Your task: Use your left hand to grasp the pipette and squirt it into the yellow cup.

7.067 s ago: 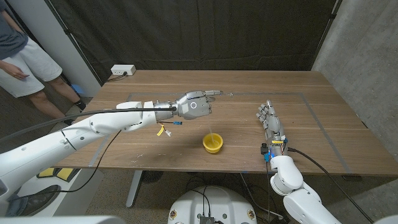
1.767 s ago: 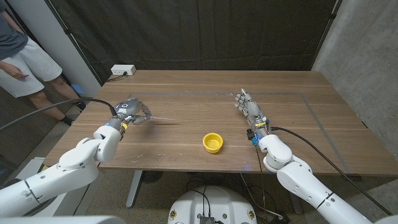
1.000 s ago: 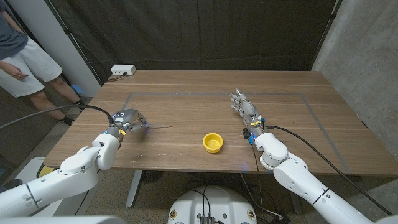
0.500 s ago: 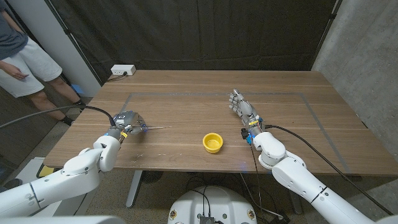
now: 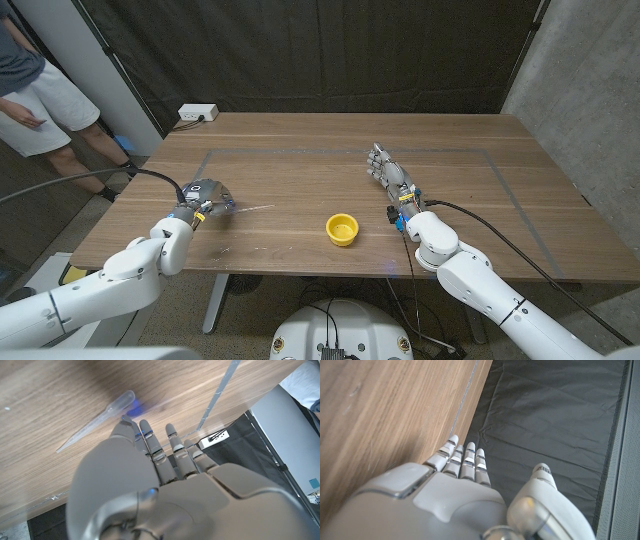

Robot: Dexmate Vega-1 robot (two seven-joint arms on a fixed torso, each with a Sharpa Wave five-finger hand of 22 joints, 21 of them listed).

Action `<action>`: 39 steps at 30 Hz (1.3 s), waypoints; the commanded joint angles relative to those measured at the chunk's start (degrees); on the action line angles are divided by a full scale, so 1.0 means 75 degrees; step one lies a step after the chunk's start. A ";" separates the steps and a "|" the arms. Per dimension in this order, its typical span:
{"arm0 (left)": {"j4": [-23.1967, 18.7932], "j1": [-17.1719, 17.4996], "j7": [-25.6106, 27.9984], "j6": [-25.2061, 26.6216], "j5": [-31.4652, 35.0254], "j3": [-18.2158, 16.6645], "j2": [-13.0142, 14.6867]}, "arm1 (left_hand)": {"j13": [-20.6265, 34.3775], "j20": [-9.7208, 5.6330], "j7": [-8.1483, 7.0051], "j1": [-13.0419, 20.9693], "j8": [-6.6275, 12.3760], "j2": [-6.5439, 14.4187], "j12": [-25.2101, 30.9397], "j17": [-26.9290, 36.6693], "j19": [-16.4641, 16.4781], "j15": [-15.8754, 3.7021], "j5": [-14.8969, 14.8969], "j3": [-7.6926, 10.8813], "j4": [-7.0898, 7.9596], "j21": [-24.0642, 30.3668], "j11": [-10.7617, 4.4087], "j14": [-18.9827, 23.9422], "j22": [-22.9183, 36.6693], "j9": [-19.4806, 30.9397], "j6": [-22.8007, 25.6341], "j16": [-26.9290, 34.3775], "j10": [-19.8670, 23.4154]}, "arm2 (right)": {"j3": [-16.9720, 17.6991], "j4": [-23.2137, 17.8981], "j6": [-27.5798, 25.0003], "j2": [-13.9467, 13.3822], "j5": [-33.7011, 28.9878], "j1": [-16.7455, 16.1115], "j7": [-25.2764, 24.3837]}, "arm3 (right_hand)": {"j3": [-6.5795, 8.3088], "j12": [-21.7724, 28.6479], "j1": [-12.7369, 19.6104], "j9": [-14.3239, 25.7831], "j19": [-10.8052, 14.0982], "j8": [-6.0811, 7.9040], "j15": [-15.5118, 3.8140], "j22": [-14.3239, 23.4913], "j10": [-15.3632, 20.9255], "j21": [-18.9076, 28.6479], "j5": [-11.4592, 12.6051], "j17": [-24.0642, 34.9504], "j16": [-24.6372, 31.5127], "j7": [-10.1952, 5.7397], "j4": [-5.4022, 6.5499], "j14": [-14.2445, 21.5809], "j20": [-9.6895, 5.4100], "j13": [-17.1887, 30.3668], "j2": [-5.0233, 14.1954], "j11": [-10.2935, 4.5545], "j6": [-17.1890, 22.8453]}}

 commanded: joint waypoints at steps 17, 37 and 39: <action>0.0005 -0.0232 0.0065 -0.0338 -0.0237 -0.0044 0.0198 | 0.0042 0.0179 0.0003 -0.0075 -0.0126 -0.0048 -0.0002 0.0026 -0.0131 -0.0594 -0.0016 0.0050 0.0064 -0.0004 0.0060 -0.0303 0.0051 0.0022 -0.0317 -0.0023 -0.0374 | 0.0008 -0.0095 0.0037 0.0017 -0.0090 -0.0117 -0.0175 | -0.0023 0.0048 0.0064 0.0015 0.0085 0.0003 0.0018 0.0024 0.0097 0.0062 -0.0026 0.0030 0.0008 0.0016 0.0009 0.0070 0.0017 0.0009 0.0057 0.0014 0.0092; -0.0036 0.0624 0.1447 -0.1969 -0.1819 -0.1795 -0.0291 | -0.0014 0.0154 0.0187 -0.0382 -0.0154 0.0155 0.0061 0.0052 -0.0074 -0.0495 -0.0025 0.0072 0.0302 0.0046 0.0243 -0.0297 0.0060 0.0018 -0.0368 0.0052 -0.0356 | 0.0098 -0.0074 0.0465 0.0053 -0.0294 -0.0223 -0.0244 | -0.0029 0.0053 0.0070 0.0015 0.0092 0.0003 0.0023 0.0025 0.0118 0.0064 -0.0028 0.0030 0.0010 0.0010 0.0009 0.0082 0.0012 0.0009 0.0059 -0.0005 0.0099; -0.0003 0.0667 0.1493 -0.2185 -0.1921 -0.1904 -0.0353 | -0.0020 0.0175 0.0238 -0.0440 -0.0163 0.0232 0.0051 0.0057 -0.0060 -0.0446 -0.0025 0.0092 0.0363 0.0056 0.0253 -0.0300 0.0063 0.0018 -0.0382 0.0059 -0.0390 | 0.0094 -0.0049 0.0490 0.0062 -0.0303 -0.0198 -0.0217 | -0.0030 0.0052 0.0070 0.0015 0.0092 0.0003 0.0020 0.0025 0.0115 0.0064 -0.0028 0.0031 0.0010 0.0018 0.0009 0.0084 0.0009 0.0009 0.0059 -0.0003 0.0099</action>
